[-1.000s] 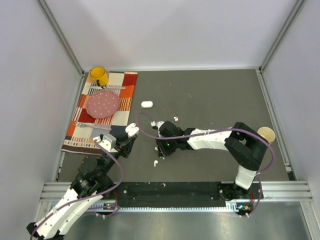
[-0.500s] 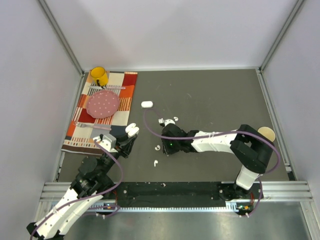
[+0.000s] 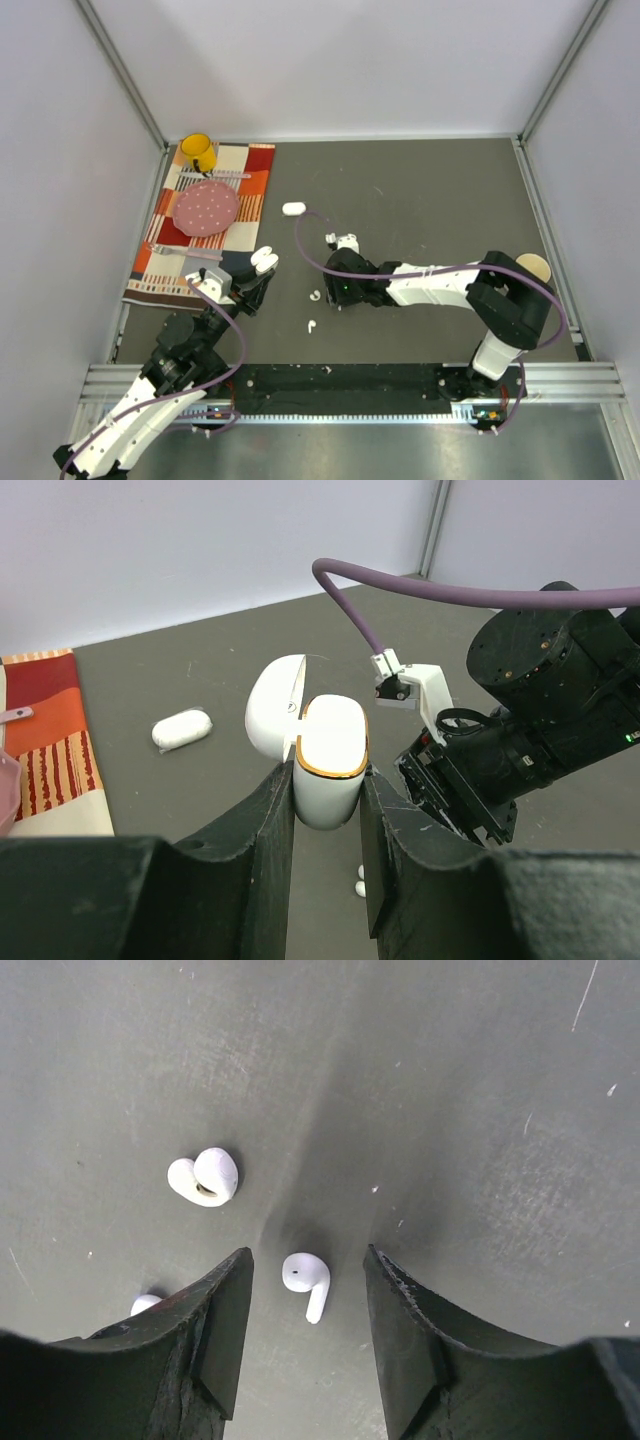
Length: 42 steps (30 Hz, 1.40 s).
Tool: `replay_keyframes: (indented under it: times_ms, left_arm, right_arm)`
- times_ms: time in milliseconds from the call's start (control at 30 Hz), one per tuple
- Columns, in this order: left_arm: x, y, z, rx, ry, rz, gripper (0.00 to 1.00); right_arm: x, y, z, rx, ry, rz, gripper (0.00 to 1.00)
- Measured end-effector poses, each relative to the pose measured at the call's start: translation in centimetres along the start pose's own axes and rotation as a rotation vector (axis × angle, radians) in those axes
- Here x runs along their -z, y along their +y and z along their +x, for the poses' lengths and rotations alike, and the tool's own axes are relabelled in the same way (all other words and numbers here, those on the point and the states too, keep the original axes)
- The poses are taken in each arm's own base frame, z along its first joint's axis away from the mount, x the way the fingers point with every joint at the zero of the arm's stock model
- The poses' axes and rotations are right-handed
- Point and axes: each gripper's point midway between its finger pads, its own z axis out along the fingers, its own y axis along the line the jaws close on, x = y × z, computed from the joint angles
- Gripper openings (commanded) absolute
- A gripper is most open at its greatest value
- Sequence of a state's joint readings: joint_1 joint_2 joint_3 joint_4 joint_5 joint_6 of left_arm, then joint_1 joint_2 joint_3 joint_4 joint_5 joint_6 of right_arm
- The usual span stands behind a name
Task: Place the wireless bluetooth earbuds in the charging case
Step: Move the earbud to the center of the board, then pick up the earbud from the center of the board.
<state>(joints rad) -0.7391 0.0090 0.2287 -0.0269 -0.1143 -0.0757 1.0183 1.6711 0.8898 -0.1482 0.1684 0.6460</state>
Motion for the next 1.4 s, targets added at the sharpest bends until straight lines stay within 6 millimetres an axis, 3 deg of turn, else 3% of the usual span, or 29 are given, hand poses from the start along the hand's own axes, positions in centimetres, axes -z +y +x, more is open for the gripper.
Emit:
replay_keyframes:
  times_ms: [133,233,267,367,600,700,800,867,933,1000,1167,1267,1400]
  left_arm:
    - [0.0,0.0,0.0,0.0,0.0,-0.003,0.0]
    - [0.0,0.1,0.0,0.0,0.0,-0.006,0.0]
    - [0.0,0.1,0.0,0.0,0.0,-0.007,0.0]
    - [0.0,0.1,0.0,0.0,0.0,-0.008,0.0]
    - [0.0,0.2,0.0,0.0,-0.001,-0.01,0.0]
    - [0.0,0.2,0.0,0.0,-0.001,-0.01,0.0]
    - [0.0,0.2,0.0,0.0,-0.001,-0.01,0.0]
    - [0.0,0.2,0.0,0.0,-0.001,-0.01,0.0]
    - [0.0,0.2,0.0,0.0,-0.002,-0.01,0.0]
    - [0.0,0.2,0.0,0.0,-0.002,-0.01,0.0]
    - [0.0,0.2,0.0,0.0,-0.001,-0.01,0.0]
    - [0.0,0.2,0.0,0.0,-0.001,-0.01,0.0]
    - [0.0,0.2,0.0,0.0,-0.001,-0.011,0.0]
  right_arm:
    - [0.1,-0.3,-0.1,0.023,-0.007,0.012,0.54]
    - [0.6,-1.3,-0.3,0.047,-0.014,0.054,0.69]
    - [1.0,-1.6,-0.4,0.056,-0.018,0.07,0.79]
    - [3.4,-2.0,-2.0,0.064,-0.079,0.08,0.99]
    - [12.6,0.2,-9.2,0.064,-0.374,-0.062,0.99]
    - [14.0,1.3,-10.3,0.076,-0.406,-0.108,0.99]
    - [13.6,1.3,-9.9,0.097,-0.389,-0.109,0.99]
    - [12.9,1.1,-9.5,0.107,-0.365,-0.096,0.92]
    - [11.3,0.6,-8.5,0.119,-0.314,-0.063,0.83]
    - [9.4,-0.1,-6.8,0.136,-0.239,-0.021,0.64]
    - [6.5,-1.0,-3.7,0.167,-0.105,0.021,0.61]
    - [5.4,-1.1,-2.6,0.178,-0.058,0.024,0.53]
    - [4.3,-1.2,-1.3,0.184,-0.006,0.023,0.53]
